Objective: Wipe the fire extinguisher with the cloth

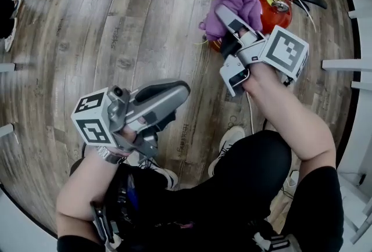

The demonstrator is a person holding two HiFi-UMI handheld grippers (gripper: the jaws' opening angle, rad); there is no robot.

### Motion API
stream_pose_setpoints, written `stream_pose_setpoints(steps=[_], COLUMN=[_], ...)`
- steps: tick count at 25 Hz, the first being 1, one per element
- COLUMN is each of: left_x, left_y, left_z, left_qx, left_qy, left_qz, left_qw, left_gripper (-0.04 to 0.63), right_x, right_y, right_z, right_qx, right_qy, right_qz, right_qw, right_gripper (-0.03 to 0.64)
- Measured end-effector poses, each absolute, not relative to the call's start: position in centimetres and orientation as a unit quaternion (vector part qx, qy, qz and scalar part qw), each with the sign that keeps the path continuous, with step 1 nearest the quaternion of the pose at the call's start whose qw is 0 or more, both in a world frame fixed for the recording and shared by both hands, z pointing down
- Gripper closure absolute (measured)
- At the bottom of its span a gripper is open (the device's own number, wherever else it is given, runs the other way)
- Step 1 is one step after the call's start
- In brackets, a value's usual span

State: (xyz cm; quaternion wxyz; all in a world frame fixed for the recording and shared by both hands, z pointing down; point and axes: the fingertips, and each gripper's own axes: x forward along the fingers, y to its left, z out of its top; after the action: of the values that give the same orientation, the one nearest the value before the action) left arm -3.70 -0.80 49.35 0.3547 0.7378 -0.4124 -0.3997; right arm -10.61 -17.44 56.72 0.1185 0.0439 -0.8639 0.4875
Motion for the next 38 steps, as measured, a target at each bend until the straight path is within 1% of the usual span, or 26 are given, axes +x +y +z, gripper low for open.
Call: stream_pose_setpoints(steps=[6, 9, 11, 16, 18, 23, 29, 32, 38], left_x=[-4.1, -3.8, -3.6, -5.3, -6.5, -7.7, -7.6, -7.1, -5.2], left_y=[-0.3, -0.7, -0.7, 2.3, 3.9, 4.8, 4.3, 3.5, 1.4], left_z=[49.3, 49.5, 50.0, 52.5, 53.2, 53.0, 52.2, 52.2, 51.9], left_qx=[0.727, 0.723, 0.719, 0.697, 0.687, 0.684, 0.692, 0.698, 0.716], left_qy=[-0.415, -0.414, -0.417, -0.45, -0.461, -0.466, -0.446, -0.44, -0.425], left_qz=[-0.411, -0.412, -0.411, -0.401, -0.403, -0.412, -0.422, -0.416, -0.397], left_qw=[0.361, 0.368, 0.374, 0.387, 0.391, 0.382, 0.379, 0.382, 0.385], left_gripper=[0.598, 0.598, 0.598, 0.598, 0.598, 0.598, 0.598, 0.598, 0.598], right_x=[-10.7, -9.3, -8.2, -7.2, -7.6, -8.2, -7.3, -7.0, -5.7], right_y=[-16.9, -17.2, -17.6, -17.2, -16.7, -16.4, -15.9, -15.8, -16.2], right_z=[67.5, 73.9, 77.9, 85.1, 86.5, 87.2, 85.4, 81.8, 71.0], right_qx=[0.084, 0.107, 0.122, 0.161, 0.168, 0.184, 0.142, 0.112, 0.043], right_qy=[-0.86, -0.853, -0.846, -0.833, -0.835, -0.836, -0.841, -0.846, -0.87], right_qz=[0.457, 0.435, 0.427, 0.419, 0.415, 0.416, 0.421, 0.44, 0.448], right_qw=[0.21, 0.269, 0.296, 0.323, 0.321, 0.307, 0.309, 0.282, 0.202], right_gripper=[0.54, 0.54, 0.54, 0.54, 0.538, 0.538, 0.54, 0.54, 0.54])
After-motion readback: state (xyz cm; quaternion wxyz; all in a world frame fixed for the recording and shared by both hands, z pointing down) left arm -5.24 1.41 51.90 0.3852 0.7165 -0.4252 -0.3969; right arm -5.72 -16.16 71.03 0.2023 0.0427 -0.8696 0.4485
